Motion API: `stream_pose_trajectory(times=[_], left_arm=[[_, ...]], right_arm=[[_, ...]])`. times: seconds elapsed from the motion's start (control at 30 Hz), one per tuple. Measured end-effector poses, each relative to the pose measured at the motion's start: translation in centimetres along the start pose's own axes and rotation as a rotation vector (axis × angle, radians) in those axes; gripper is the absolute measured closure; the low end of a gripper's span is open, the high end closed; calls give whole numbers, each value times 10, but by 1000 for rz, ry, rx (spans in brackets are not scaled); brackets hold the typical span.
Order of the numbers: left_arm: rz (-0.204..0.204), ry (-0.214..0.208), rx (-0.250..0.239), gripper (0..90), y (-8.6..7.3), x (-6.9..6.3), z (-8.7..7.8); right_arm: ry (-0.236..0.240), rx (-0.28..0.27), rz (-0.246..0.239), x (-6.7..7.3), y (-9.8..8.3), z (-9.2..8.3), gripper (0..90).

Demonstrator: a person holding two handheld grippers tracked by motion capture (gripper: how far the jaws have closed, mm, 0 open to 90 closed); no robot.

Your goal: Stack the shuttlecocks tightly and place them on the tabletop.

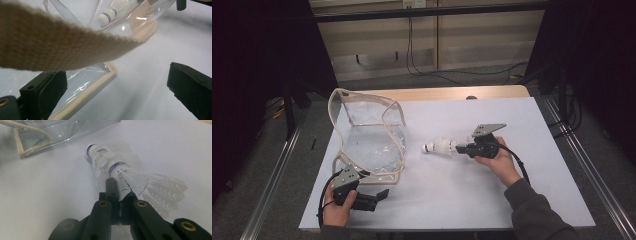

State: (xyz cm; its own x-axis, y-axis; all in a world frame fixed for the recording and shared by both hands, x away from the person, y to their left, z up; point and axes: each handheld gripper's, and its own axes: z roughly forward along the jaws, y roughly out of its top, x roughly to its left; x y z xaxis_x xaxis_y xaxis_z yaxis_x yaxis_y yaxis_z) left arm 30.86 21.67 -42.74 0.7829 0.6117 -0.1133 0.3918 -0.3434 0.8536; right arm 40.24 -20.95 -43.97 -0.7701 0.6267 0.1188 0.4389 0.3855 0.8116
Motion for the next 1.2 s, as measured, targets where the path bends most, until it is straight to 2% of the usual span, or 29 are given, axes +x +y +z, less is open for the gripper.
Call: stream_pose_trajectory(times=[1.2], left_arm=[[1, 3, 5, 29, 0, 0, 0]], right_arm=[[0, -2, 4, 3, 1, 10, 886]])
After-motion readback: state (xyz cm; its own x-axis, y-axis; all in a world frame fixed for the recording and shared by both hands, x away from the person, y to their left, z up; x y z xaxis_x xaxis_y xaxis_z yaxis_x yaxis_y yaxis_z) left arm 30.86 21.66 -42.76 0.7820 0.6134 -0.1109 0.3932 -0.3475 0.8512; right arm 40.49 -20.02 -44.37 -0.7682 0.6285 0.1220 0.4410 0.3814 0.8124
